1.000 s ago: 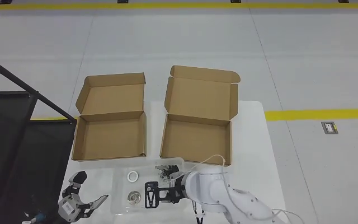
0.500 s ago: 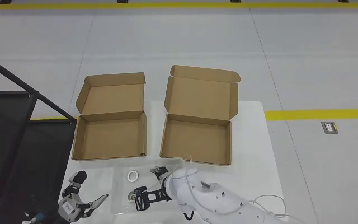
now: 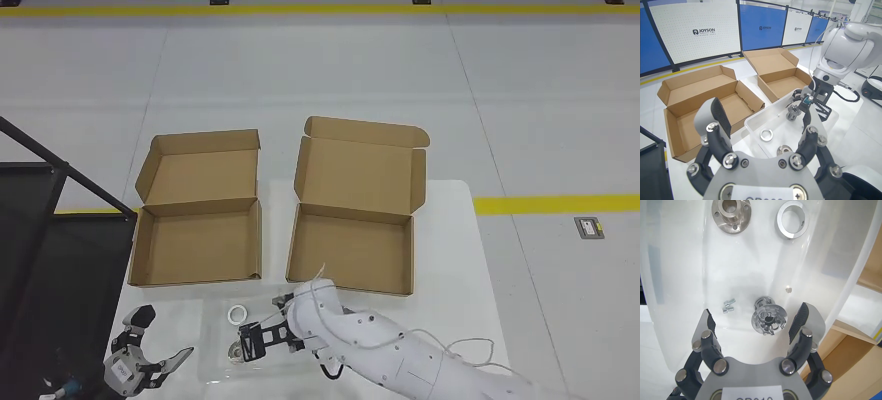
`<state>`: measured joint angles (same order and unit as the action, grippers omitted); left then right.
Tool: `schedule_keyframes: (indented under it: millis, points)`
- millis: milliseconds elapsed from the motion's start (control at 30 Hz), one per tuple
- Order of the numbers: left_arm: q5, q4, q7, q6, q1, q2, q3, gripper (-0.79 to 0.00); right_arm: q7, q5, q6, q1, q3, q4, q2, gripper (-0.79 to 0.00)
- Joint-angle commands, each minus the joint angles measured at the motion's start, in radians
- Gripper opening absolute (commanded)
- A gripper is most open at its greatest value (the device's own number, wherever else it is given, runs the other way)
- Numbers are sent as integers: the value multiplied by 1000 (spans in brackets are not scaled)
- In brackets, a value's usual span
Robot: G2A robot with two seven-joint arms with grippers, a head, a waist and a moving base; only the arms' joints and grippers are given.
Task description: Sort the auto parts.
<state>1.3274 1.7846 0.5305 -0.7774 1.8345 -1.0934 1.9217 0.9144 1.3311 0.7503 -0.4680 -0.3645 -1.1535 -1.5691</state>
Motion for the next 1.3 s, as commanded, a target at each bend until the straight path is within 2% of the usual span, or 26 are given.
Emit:
schedule_keyframes:
  millis: [0, 100, 167, 200, 233, 267, 400, 433, 500, 600, 700, 833, 933, 1067, 1267]
  points:
    - [0, 0, 0, 0, 0, 0, 0, 0, -14, -2, 2, 8, 2, 34, -10, 0]
    - [0, 0, 0, 0, 0, 0, 0, 0, -38, 0, 10, 19, 6, 75, -24, 0]
    - [0, 0, 0, 0, 0, 0, 0, 0, -53, 2, 15, 24, 8, 101, -33, -219]
    - [0, 0, 0, 0, 0, 0, 0, 0, -57, 3, 16, 27, 8, 112, -36, -283]
    - [0, 0, 0, 0, 0, 0, 0, 0, -61, 3, 18, 29, 9, 122, -40, -416]
    - [0, 0, 0, 0, 0, 0, 0, 0, -64, 4, 18, 30, 10, 130, -44, -456]
    - [0, 0, 0, 0, 0, 0, 0, 0, -29, 0, -14, 30, 6, 171, -58, -526]
    - [0, 0, 0, 0, 0, 0, 0, 0, -21, -5, -15, 30, 7, 170, -62, -573]
    - [0, 0, 0, 0, 0, 0, 0, 0, 6, -9, -30, 29, 7, 176, -69, -594]
    - [0, 0, 0, 0, 0, 0, 0, 0, 19, -6, -39, 29, 6, 169, -77, -767]
    - [0, 0, 0, 0, 0, 0, 0, 0, 22, 14, -56, 22, 3, 140, -79, -785]
    - [0, 0, 0, 0, 0, 0, 0, 0, 8, 75, -75, -5, -8, 17, -62, -785]
    - [0, 0, 0, 0, 0, 0, 0, 0, 6, 153, -75, -46, -26, -140, -31, -785]
    - [0, 0, 0, 0, 0, 0, 0, 0, 67, 254, -72, -131, -78, -371, 23, -785]
    - [0, 0, 0, 0, 0, 0, 0, 0, 149, 333, -4, -253, -170, -627, 85, -785]
